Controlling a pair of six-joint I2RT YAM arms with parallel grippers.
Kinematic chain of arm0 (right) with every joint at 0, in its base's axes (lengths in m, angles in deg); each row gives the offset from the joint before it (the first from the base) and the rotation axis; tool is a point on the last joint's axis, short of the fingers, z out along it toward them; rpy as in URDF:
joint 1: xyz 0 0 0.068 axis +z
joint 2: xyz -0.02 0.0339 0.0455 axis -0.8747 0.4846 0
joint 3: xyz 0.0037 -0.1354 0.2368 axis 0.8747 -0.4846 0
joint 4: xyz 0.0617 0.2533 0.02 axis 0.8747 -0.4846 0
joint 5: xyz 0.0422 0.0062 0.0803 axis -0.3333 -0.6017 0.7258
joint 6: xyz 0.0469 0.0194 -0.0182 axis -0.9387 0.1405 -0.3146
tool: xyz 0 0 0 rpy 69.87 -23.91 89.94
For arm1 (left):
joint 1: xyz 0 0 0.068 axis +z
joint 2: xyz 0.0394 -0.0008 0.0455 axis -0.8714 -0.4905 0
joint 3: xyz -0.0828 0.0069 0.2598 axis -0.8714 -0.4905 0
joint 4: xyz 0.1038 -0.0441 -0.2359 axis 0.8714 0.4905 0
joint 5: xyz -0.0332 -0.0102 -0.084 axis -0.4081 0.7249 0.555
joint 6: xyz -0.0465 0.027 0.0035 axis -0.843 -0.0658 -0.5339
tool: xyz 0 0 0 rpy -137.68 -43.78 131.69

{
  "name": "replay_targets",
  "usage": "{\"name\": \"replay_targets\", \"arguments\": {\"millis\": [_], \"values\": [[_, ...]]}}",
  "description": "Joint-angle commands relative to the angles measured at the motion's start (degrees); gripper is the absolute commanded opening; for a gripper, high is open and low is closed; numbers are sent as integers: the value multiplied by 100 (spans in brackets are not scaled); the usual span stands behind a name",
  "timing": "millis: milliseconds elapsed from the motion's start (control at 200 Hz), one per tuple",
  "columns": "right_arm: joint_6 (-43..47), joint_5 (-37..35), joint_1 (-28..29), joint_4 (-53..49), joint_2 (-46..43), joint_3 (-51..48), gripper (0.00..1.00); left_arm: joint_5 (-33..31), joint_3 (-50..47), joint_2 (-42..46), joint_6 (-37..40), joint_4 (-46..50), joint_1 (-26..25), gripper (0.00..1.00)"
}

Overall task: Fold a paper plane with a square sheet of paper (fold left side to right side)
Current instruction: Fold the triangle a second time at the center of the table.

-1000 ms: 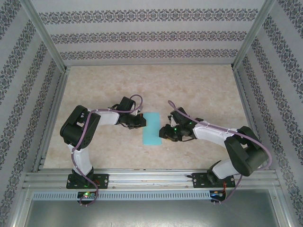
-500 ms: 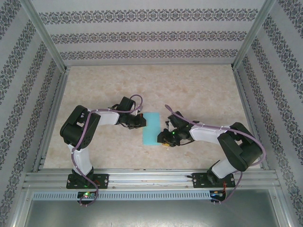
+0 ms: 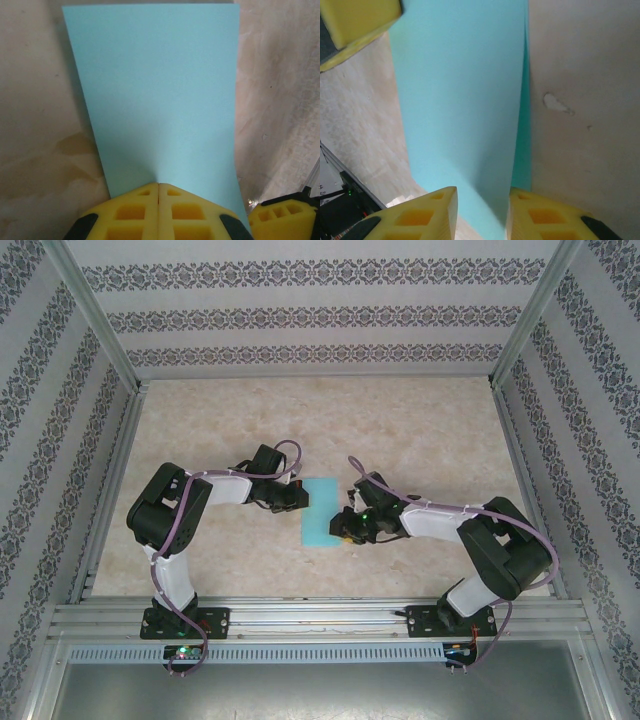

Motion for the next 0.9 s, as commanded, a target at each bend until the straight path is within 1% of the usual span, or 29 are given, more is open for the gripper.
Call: {"name": "replay_targets", "arguments": {"millis": [0,255,425,540,894], "values": [[19,112,-144,185,32,-37,33,-350,-185,-136,117,111,-93,0],[42,351,-275,542,330,106,33,-317,-210,-103,122,74,-96,0],[81,442,-408,736,524,190,30,-300,-224,-85,130,64,-90,0],[78,589,-453,937,638,228,30,-291,-229,-76,139,50,-94,0],[161,732,-654,1306,946,307,27,-248,-215,-42,151,9,-94,0]]}}
